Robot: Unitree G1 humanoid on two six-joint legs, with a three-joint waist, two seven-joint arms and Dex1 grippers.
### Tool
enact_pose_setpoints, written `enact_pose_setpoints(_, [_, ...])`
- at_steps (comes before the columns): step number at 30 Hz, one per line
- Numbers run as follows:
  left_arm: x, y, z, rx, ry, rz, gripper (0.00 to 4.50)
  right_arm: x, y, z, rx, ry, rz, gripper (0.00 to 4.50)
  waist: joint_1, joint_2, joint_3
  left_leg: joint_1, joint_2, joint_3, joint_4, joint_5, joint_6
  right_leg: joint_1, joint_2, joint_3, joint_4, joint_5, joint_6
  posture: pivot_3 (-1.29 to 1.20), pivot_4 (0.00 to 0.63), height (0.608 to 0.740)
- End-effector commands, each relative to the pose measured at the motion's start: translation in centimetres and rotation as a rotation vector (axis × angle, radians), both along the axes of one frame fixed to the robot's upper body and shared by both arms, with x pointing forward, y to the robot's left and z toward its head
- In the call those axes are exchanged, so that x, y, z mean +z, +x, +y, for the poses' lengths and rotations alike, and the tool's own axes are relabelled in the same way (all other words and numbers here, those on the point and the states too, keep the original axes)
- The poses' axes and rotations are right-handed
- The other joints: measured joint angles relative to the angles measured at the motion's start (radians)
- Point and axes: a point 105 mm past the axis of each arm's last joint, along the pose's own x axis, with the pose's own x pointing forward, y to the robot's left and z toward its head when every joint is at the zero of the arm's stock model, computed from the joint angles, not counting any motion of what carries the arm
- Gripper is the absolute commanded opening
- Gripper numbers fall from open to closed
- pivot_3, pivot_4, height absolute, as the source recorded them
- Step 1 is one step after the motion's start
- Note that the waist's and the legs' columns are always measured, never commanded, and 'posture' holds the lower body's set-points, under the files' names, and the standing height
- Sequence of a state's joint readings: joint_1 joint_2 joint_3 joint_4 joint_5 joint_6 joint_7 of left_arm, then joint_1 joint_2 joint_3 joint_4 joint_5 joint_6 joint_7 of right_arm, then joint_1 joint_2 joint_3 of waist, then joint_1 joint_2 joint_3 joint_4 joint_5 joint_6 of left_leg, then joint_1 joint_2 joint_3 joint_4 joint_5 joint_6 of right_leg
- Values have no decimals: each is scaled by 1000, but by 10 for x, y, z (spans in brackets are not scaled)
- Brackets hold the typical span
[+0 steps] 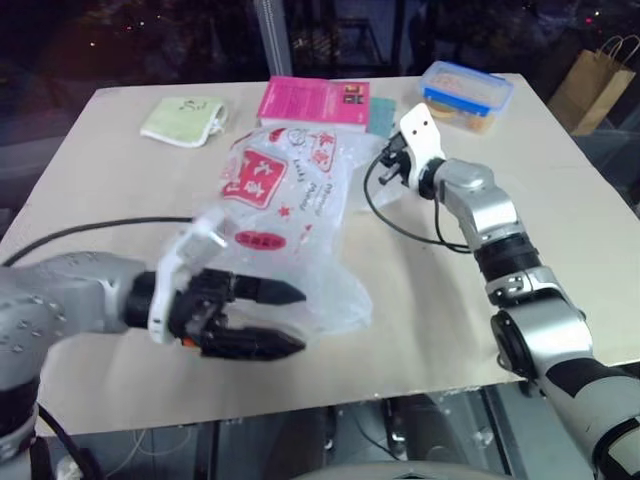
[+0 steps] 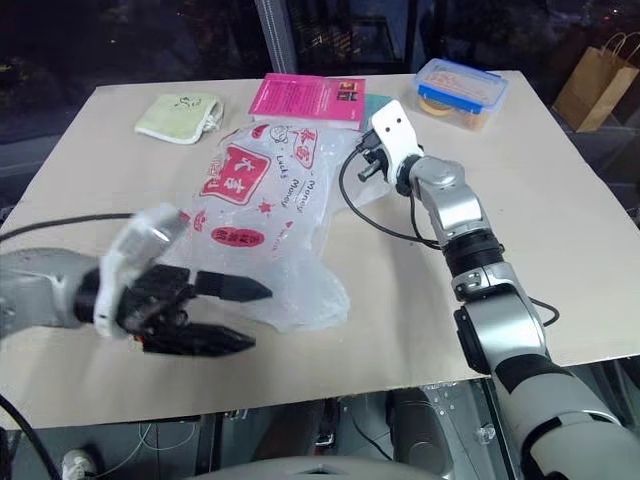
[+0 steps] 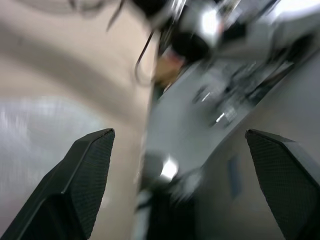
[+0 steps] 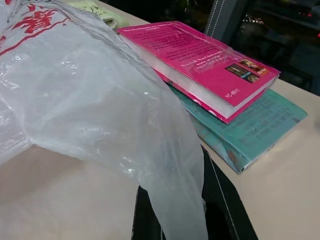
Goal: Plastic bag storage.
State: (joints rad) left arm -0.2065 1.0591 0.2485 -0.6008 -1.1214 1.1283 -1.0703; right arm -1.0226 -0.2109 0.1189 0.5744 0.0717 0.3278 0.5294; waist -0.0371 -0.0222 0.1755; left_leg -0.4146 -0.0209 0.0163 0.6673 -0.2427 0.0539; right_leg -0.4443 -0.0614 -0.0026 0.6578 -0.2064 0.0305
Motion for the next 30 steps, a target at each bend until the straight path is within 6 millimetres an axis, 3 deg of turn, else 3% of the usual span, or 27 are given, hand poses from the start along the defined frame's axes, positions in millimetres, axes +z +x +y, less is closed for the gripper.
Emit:
enact_pose_setpoints(1, [-19,23,-9,6,74,-281,4420,15,-7,-4,-3,6,-50,0,5,0,0,0,0,0,0,0,0,0,0,0,0,-1,-1,0,150,740])
enact_pose_setpoints(4, [-36,56,-26,44,115,-528,4420,11,-12,-10,-21,-4,-36,0,24,2,-1,-1,-1,0,0,0,0,0,-1,0,-1,-1,-2,0,150,740])
enact_pose_setpoints(7, [-44,72,-35,60,88,-619,4420,10,-15,-11,-34,1,-30,0,23,1,-1,-2,-1,1,0,0,0,-1,-1,0,-1,2,1,0,150,740])
enact_pose_setpoints(11, [-68,83,-37,-10,178,-745,4420,10,-20,-11,-47,29,-14,0,20,2,-1,-2,0,1,-1,0,0,-3,0,0,0,2,1,0,150,740])
enact_pose_setpoints(15, [-70,106,-41,50,223,-890,4420,6,-24,-11,-56,32,-3,0,24,2,-1,-2,1,1,-1,-2,4,-3,0,-1,0,2,1,0,150,740])
enact_pose_setpoints(18, [-71,112,-44,68,242,-959,4420,4,-27,-11,-58,31,0,0,23,2,-1,-2,0,2,1,-3,6,-2,-1,-3,0,2,1,0,150,740])
enact_pose_setpoints(21, [-73,113,-46,78,230,-986,3646,2,-28,-11,-64,35,3,0,23,1,-1,-2,0,2,1,-4,7,-2,-1,-3,1,2,1,0,150,740])
enact_pose_setpoints(24, [-73,112,-46,88,195,-965,2142,2,-28,-12,-67,38,4,0,22,1,-1,-2,0,2,1,-4,7,-2,0,-4,1,2,1,0,150,740])
enact_pose_setpoints(27, [-50,103,-49,194,-57,-748,754,4,-29,-14,-71,51,2,0,22,2,-1,-2,1,2,1,-4,7,-2,0,-4,1,2,1,0,150,740])
enact_pose_setpoints(29, [-32,103,-32,269,-140,-630,313,13,-29,-18,-74,74,-10,0,20,1,-1,-2,1,2,1,-4,7,-2,0,-3,2,2,2,0,150,740])
enact_pose_setpoints(30, [-24,101,-25,280,-162,-588,313,18,-29,-20,-74,85,-15,0,20,1,-1,-3,1,1,2,-4,7,-2,0,-4,2,2,2,0,150,740])
